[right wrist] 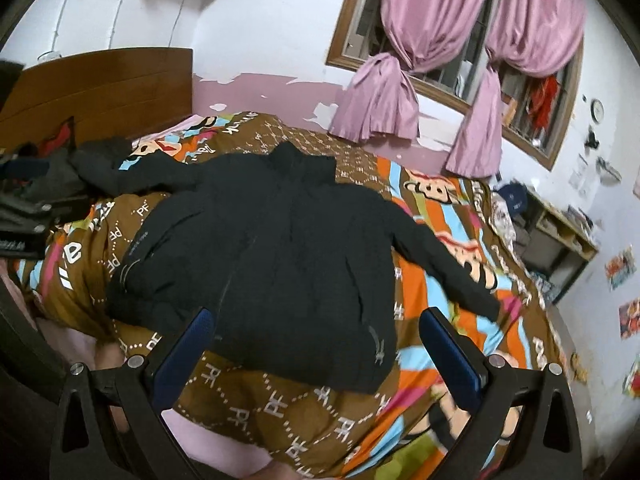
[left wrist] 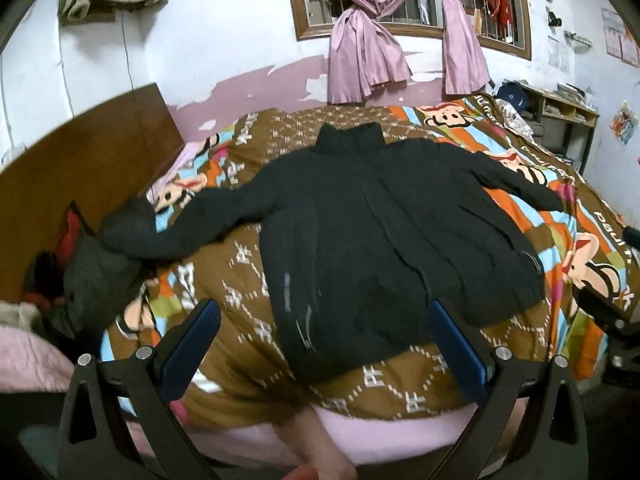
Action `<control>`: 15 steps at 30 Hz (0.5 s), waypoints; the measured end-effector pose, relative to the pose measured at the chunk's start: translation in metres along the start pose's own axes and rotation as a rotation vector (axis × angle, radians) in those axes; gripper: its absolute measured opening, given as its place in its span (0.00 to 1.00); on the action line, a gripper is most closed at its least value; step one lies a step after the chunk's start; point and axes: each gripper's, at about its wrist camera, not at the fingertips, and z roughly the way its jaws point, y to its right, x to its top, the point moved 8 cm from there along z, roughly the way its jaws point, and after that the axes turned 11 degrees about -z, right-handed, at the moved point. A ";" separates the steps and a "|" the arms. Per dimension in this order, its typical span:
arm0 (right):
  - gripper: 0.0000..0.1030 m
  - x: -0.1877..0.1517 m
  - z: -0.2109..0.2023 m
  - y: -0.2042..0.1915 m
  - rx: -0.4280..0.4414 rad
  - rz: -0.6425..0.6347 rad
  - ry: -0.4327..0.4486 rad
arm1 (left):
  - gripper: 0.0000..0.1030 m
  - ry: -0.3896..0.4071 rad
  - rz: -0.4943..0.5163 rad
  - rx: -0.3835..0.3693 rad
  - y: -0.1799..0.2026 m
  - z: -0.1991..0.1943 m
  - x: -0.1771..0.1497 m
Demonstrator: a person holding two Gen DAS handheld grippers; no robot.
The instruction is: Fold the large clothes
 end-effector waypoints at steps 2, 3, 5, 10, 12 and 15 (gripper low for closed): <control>1.00 0.008 -0.001 0.003 0.017 -0.013 0.002 | 0.98 0.003 0.024 0.015 0.001 0.003 0.013; 1.00 0.008 0.004 0.014 0.025 -0.018 0.004 | 0.98 0.012 0.043 0.023 0.000 0.004 0.023; 1.00 0.018 0.003 0.016 0.017 -0.060 0.009 | 0.98 0.030 0.070 0.037 0.001 0.008 0.036; 1.00 0.043 0.027 0.053 -0.041 -0.164 0.004 | 0.98 0.024 0.111 0.048 0.003 0.030 0.067; 1.00 0.049 0.036 0.062 -0.062 -0.198 0.005 | 0.98 0.006 0.106 0.043 0.002 0.044 0.078; 1.00 0.059 0.060 0.086 -0.075 -0.225 -0.003 | 0.98 -0.028 0.112 0.037 0.007 0.063 0.096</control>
